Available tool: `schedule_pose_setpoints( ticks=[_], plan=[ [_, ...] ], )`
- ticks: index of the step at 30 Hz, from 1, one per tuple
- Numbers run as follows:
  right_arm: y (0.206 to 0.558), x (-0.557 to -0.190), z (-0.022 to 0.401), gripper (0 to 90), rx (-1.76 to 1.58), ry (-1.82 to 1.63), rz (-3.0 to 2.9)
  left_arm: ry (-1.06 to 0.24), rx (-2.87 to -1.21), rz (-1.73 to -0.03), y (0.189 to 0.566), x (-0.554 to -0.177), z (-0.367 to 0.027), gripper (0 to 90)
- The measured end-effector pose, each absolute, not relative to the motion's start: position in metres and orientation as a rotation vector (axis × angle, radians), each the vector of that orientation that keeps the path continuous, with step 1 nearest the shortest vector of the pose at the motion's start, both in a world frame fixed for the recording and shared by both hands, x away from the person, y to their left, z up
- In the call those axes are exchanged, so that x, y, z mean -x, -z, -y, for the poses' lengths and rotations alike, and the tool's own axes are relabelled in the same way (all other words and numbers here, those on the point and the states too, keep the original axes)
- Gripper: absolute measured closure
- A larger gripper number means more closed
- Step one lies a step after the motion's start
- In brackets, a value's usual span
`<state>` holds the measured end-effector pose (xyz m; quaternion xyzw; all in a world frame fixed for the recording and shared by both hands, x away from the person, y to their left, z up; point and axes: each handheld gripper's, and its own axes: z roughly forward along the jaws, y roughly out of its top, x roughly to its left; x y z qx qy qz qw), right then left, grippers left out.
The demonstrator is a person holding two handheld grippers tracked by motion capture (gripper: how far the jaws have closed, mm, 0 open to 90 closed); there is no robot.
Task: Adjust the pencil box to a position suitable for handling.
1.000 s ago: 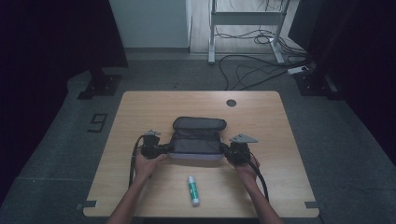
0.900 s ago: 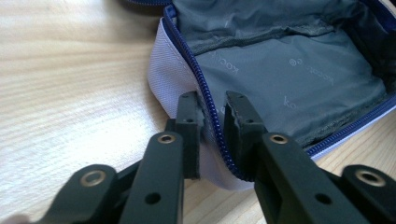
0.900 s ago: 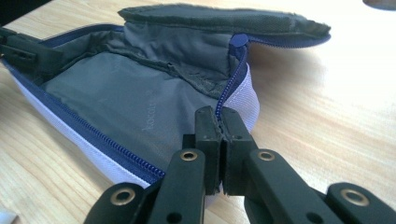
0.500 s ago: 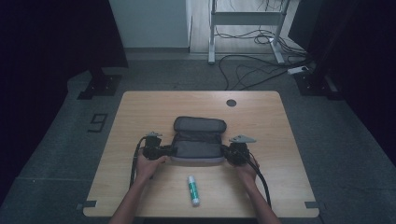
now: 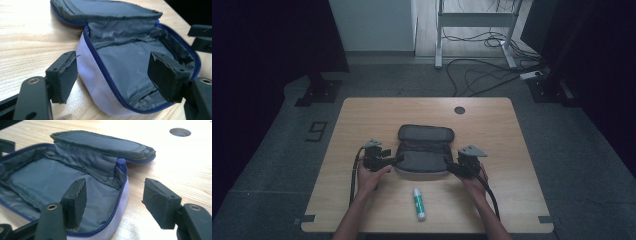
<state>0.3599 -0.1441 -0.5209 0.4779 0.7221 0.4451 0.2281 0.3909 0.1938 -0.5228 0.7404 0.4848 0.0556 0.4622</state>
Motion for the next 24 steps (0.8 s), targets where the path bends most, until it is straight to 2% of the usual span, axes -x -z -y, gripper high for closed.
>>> schedule_pose_setpoints(
  ticks=[7,24],
  plan=[
    [0.513,-0.351,0.143,31.9,-1.300,-1.268,-2.009,-0.170,-1.831,-1.145,0.517,-0.382,-0.201,24.4],
    [0.503,-0.315,0.135,30.5,-1.237,-1.338,-2.073,-0.125,-1.816,-1.161,0.507,-0.363,-0.219,25.1]
  ],
)
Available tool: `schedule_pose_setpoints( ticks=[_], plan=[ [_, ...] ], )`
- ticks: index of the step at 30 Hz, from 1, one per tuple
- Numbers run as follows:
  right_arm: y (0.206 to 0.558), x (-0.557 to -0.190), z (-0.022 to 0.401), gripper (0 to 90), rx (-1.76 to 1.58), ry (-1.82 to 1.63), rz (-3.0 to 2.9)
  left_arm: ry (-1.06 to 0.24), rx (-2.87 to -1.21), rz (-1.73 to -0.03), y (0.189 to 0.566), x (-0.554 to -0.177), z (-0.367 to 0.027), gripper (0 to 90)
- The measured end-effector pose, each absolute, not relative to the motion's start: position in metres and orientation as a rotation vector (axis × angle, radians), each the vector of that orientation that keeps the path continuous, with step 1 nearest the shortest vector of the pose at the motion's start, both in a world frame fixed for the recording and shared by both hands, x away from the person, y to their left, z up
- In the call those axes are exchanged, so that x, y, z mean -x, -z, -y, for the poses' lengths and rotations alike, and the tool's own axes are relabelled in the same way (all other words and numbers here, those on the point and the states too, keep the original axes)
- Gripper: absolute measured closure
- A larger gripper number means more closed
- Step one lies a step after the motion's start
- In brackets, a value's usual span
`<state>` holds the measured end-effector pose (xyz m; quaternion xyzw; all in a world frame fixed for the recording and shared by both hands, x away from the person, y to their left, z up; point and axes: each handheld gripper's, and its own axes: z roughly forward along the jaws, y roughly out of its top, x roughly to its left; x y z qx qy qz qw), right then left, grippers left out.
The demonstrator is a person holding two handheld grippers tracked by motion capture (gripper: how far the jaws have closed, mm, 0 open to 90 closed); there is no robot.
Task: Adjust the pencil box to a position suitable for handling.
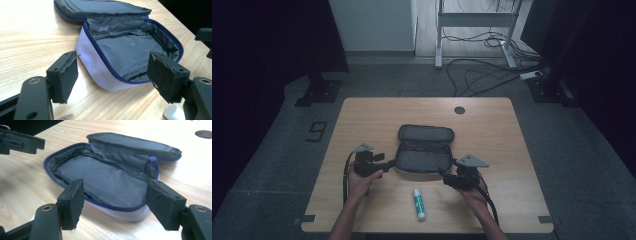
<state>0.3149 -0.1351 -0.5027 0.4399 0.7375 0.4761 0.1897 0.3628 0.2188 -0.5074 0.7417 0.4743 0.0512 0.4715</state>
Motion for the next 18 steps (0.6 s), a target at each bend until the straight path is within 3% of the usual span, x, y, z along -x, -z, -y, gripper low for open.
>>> schedule_pose_setpoints(
  ticks=[18],
  plan=[
    [0.511,-0.279,0.108,30.2,-1.137,-1.378,-2.245,-0.126,-1.814,-1.179,0.504,-0.355,-0.234,27.2]
  ],
)
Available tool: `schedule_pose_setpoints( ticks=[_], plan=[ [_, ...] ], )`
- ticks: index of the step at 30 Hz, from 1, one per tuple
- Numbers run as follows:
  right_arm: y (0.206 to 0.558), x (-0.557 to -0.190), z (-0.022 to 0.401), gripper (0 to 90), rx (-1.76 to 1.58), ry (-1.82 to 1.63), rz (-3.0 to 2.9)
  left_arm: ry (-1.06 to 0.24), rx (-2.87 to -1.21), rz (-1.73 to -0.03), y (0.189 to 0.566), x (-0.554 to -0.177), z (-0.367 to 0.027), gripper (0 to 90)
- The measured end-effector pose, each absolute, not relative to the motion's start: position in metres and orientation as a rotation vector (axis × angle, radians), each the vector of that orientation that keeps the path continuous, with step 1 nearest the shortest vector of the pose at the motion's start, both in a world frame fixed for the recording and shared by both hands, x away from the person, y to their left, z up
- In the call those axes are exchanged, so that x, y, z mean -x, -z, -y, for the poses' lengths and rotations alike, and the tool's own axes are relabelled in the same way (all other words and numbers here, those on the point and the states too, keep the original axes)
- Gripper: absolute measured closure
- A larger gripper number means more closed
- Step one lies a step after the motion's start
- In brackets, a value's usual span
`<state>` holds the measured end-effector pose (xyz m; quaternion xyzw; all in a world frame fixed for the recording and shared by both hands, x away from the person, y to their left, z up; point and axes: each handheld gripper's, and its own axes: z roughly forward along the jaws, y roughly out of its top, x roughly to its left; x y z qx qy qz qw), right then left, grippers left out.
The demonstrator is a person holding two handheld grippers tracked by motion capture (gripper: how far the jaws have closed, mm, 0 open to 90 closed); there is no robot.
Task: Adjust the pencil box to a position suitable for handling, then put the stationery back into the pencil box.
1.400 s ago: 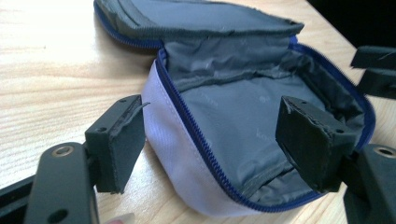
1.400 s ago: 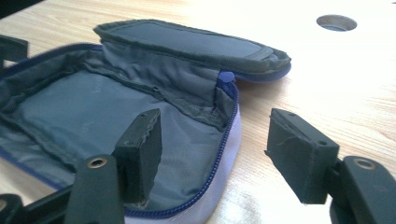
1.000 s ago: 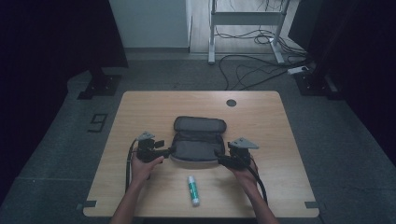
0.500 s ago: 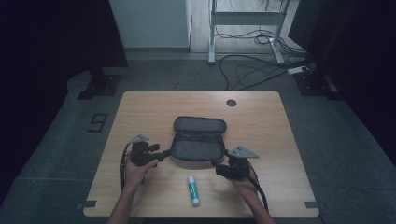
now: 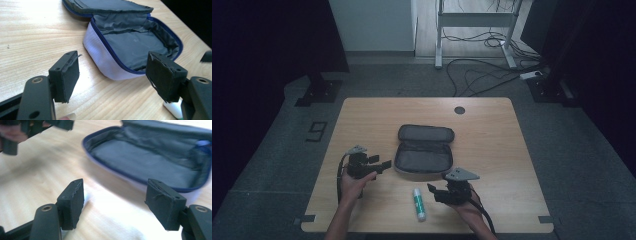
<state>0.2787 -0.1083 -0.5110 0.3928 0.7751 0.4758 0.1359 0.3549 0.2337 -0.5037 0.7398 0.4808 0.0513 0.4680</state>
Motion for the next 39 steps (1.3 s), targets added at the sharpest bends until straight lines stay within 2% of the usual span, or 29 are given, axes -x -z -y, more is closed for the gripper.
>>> schedule_pose_setpoints(
  ticks=[11,39],
  plan=[
    [0.526,-0.239,0.101,29.9,-1.075,-1.361,-2.341,-0.142,-1.809,-1.227,0.511,-0.342,-0.242,27.3],
    [0.548,-0.244,0.058,30.3,-1.068,-1.226,-2.399,-0.143,-1.820,-1.237,0.519,-0.343,-0.248,27.9]
  ],
)
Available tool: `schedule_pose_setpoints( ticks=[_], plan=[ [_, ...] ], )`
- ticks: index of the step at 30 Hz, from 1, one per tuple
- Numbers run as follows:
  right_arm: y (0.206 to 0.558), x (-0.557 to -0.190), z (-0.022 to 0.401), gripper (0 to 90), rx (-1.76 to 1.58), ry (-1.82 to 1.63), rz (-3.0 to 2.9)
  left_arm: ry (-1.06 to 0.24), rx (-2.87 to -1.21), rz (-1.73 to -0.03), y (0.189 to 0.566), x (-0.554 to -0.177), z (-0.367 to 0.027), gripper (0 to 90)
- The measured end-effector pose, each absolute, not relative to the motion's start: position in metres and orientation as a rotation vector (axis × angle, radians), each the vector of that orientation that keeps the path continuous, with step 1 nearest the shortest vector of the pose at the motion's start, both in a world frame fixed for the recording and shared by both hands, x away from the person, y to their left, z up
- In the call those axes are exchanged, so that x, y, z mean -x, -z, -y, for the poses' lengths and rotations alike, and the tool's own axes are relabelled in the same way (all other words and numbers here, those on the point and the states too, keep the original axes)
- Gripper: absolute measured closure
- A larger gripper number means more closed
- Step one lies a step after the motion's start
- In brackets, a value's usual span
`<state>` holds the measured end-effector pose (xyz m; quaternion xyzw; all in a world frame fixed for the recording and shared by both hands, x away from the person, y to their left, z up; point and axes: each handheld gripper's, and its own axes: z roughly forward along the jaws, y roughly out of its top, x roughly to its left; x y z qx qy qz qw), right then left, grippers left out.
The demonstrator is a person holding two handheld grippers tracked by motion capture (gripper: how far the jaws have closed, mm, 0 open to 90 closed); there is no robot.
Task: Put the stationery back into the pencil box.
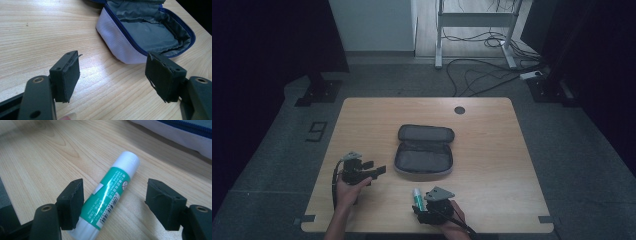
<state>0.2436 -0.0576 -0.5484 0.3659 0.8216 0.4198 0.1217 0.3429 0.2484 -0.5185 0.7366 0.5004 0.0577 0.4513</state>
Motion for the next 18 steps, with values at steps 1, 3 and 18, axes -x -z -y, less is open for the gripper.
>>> schedule_pose_setpoints(
  ticks=[1,3,18],
  plan=[
    [0.5490,-0.2442,0.0573,30.4,-1.067,-1.222,-2.399,-0.141,-1.822,-1.235,0.5187,-0.3429,-0.2479,27.9],
    [0.5502,-0.2447,0.0566,30.8,-1.072,-1.209,-2.405,-0.138,-1.824,-1.237,0.5193,-0.3432,-0.2469,27.9],
    [0.5517,-0.2474,0.0577,51.1,-1.041,-1.145,-2.386,-0.134,-1.847,-1.238,0.5228,-0.3445,-0.2442,28.0]
  ],
)
